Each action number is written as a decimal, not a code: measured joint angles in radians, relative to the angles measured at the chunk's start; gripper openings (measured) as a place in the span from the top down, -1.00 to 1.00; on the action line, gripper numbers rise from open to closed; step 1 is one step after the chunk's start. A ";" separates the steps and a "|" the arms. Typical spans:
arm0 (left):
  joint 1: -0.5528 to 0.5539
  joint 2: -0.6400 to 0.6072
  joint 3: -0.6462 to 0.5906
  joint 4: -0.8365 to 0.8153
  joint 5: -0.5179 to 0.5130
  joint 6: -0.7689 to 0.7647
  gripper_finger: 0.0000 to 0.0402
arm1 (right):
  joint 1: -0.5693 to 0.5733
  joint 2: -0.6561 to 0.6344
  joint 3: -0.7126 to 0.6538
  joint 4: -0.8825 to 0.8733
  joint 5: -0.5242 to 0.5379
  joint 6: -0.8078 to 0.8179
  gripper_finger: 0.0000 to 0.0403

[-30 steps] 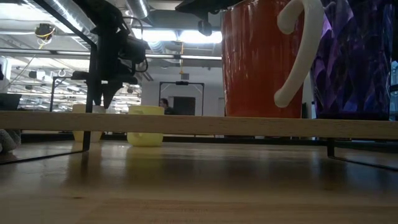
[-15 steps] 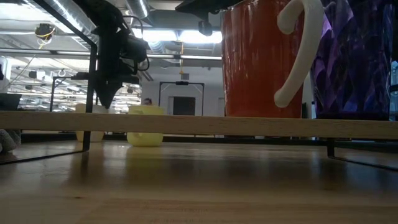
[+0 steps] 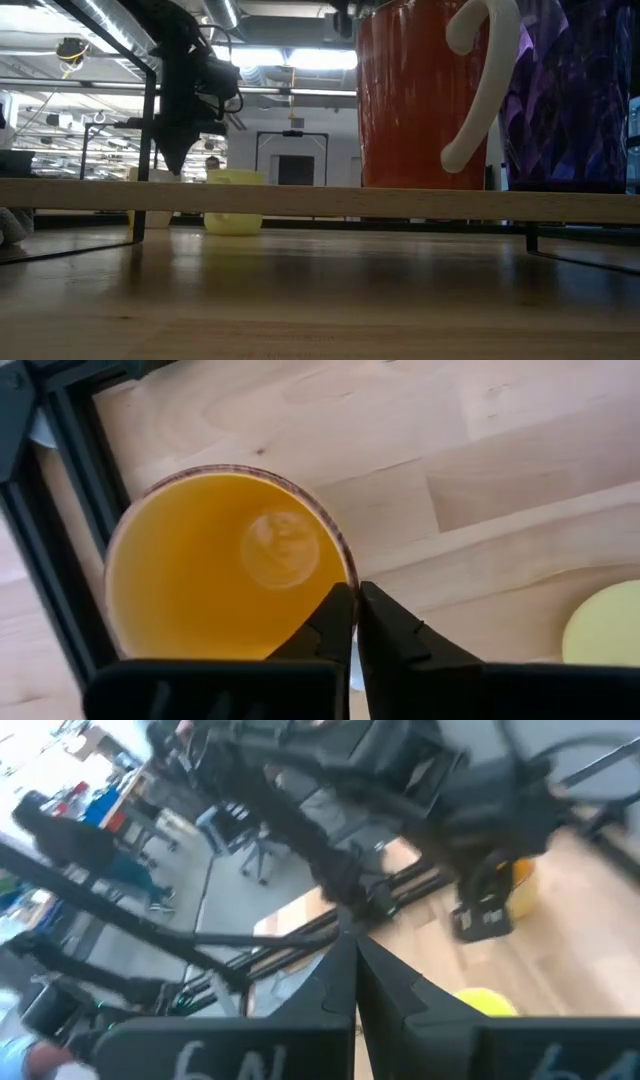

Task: Stack small to large cups/mugs on shelf
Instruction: Put the orange mug on the shelf

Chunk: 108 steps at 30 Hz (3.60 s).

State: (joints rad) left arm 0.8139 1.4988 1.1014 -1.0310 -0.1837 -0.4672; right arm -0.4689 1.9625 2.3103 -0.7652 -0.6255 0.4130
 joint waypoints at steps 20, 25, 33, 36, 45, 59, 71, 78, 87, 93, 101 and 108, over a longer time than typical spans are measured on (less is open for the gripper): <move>-0.008 0.030 -0.004 0.006 -0.042 0.034 0.85 | -0.031 -0.067 0.000 -0.032 0.044 -0.032 0.96; -0.012 0.029 -0.004 0.016 -0.036 0.050 0.96 | -0.041 -0.067 0.000 -0.053 0.056 -0.033 0.96; -0.056 0.029 -0.004 0.023 -0.013 0.051 0.98 | -0.062 -0.067 0.000 -0.096 0.077 -0.055 0.96; -0.092 0.029 -0.004 0.038 -0.004 0.035 0.98 | -0.073 -0.067 0.000 -0.094 0.083 -0.056 0.96; -0.170 0.029 0.143 0.082 -0.011 0.057 0.99 | -0.093 -0.067 0.000 -0.093 0.084 -0.051 0.96; -0.265 0.311 0.564 -0.009 0.024 0.210 0.99 | -0.153 -0.167 -0.001 -0.091 0.269 -0.059 0.96; -0.423 0.480 0.771 -0.057 0.062 0.303 0.99 | -0.232 -0.217 -0.001 -0.178 0.269 -0.052 0.96; -0.485 0.495 0.762 -0.062 0.081 0.298 0.99 | -0.240 -0.218 -0.001 -0.188 0.268 -0.055 0.96; -0.530 0.495 0.761 -0.076 0.083 0.263 0.99 | -0.241 -0.218 -0.001 -0.191 0.268 -0.059 0.96; -0.558 0.495 0.761 -0.107 0.080 0.208 0.99 | -0.241 -0.218 -0.001 -0.202 0.268 -0.059 0.96; -0.648 0.494 0.762 -0.142 0.101 0.055 0.99 | -0.241 -0.218 -0.001 -0.241 0.267 -0.059 0.96; -0.729 0.486 0.768 -0.182 0.095 -0.096 0.99 | -0.241 -0.218 -0.001 -0.301 0.267 -0.082 0.96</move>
State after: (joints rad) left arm 0.0846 1.9846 1.8690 -1.2128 -0.0887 -0.5633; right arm -0.7097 1.7447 2.3089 -1.0663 -0.3584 0.3312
